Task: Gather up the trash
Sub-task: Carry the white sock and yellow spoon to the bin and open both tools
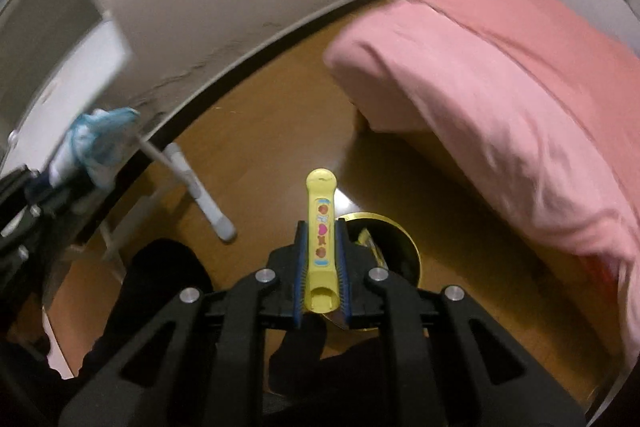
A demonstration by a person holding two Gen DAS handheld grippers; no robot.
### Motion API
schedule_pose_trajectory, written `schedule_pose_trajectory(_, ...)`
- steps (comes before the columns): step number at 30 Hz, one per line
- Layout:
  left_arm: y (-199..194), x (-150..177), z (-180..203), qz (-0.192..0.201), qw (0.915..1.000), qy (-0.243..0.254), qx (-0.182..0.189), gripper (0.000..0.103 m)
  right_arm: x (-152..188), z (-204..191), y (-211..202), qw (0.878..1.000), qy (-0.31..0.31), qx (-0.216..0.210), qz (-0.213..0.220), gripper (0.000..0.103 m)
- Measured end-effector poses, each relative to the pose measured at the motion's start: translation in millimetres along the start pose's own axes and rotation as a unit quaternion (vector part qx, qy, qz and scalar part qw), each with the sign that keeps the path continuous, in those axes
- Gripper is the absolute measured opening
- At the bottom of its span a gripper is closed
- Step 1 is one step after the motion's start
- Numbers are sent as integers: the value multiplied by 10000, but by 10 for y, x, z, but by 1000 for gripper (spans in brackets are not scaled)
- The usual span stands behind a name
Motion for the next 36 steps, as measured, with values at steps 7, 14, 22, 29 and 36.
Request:
schedule_pose_trajectory(7,735,458,761,-575,9956,235,707,16,635,543,209,9979,544,223,-272,14)
schedule_pose_trajectory(14,1096,834,1080,-1022,9896,396,935,16,915,661,378,9959,767,179,-442,14)
schedule_pose_trajectory(22,1198,869,1148,-1114,9881,337,1002,16,982,739,445,9945,916,118,-498,14)
schedule_pose_trajectory(29,1292,911,1161,-1202,9875,264,989,17,917,706,439,9940,1008,55,-414,28)
schedule_pose_trajectory(36,1330,943,1193,-1270,9864,255,1008,17,848,757,381,9942,1048,97,-228,63)
Point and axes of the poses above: each gripper's, at about its wrist camera, not at the fingertips, and y roughly the way its jaws point, z to its right, x to its underside, the point moved 7 cm from there along y, roughly the way its jaws point, and after that the axes turned 15 degrees about z, right-handed, at the moved point
